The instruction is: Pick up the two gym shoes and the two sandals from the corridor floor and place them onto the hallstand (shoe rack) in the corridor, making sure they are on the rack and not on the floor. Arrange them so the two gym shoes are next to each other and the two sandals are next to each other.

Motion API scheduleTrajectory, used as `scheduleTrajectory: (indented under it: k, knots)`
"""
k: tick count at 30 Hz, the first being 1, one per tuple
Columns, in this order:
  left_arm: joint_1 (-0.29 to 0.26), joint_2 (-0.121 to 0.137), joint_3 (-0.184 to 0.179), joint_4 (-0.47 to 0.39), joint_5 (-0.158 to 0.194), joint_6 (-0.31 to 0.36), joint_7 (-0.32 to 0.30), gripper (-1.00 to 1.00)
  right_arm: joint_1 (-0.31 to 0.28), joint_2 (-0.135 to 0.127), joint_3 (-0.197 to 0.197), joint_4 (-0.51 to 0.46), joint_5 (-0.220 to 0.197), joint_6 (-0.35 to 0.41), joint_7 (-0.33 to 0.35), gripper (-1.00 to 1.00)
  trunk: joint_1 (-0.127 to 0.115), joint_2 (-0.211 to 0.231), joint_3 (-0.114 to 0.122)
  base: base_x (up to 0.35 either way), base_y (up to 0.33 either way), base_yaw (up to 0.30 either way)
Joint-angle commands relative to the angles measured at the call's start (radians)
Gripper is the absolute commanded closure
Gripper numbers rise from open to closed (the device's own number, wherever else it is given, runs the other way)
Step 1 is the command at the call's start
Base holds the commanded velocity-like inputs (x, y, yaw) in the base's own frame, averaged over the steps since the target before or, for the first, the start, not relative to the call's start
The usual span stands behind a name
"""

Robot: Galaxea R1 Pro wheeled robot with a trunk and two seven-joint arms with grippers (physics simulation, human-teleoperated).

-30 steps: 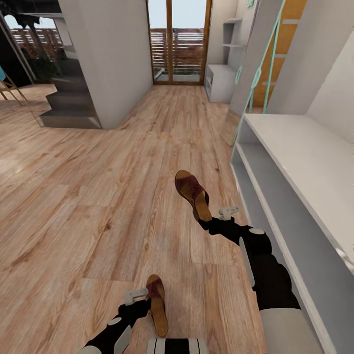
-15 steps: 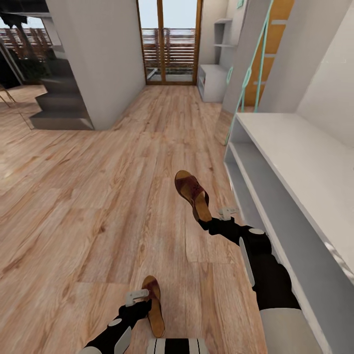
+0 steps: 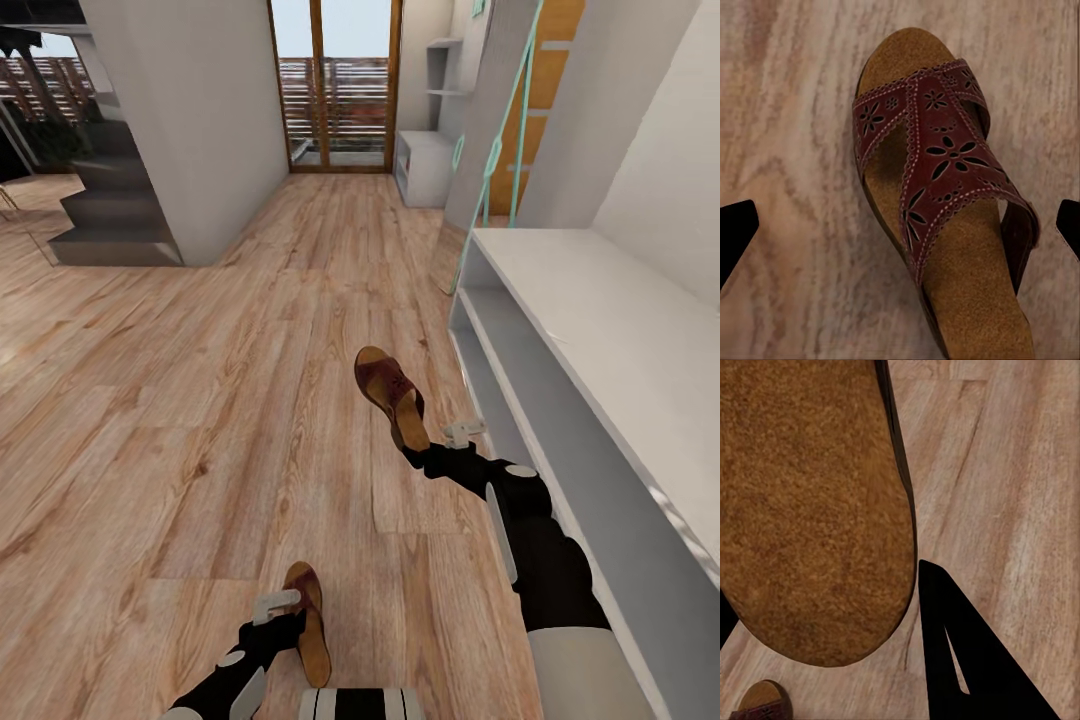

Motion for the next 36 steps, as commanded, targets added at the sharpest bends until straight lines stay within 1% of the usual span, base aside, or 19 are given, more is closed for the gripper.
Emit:
scheduleTrajectory:
  k: [1,4,10,23,36]
  knots:
    - [-0.001,-0.001,0.007,0.001,-0.008,-0.009,-0.001,-1.0,-0.001,0.001,-0.003,-0.001,0.007,0.005,0.008,1.0,0.0,0.0,-0.001,0.0,0.0,0.0]
    - [-0.001,-0.002,0.006,-0.003,-0.008,-0.019,-0.004,-1.0,-0.001,0.006,-0.003,-0.001,0.008,0.006,0.008,1.0,0.0,0.0,-0.001,0.0,0.0,0.0]
    - [-0.001,-0.003,0.005,-0.005,-0.009,-0.046,-0.006,-1.0,-0.001,0.005,-0.002,-0.007,0.005,0.006,0.008,1.0,0.0,0.0,-0.001,0.0,0.0,0.0]
    - [-0.001,-0.003,0.002,-0.005,-0.01,-0.052,-0.006,-1.0,-0.001,0.006,-0.001,0.0,0.005,0.006,0.006,1.0,0.0,0.0,-0.001,-0.001,-0.001,0.0]
    - [-0.001,-0.003,0.001,-0.005,-0.01,-0.053,-0.003,-1.0,-0.001,0.007,0.001,0.002,0.005,0.006,0.006,1.0,0.0,0.0,-0.001,-0.042,-0.055,0.0]
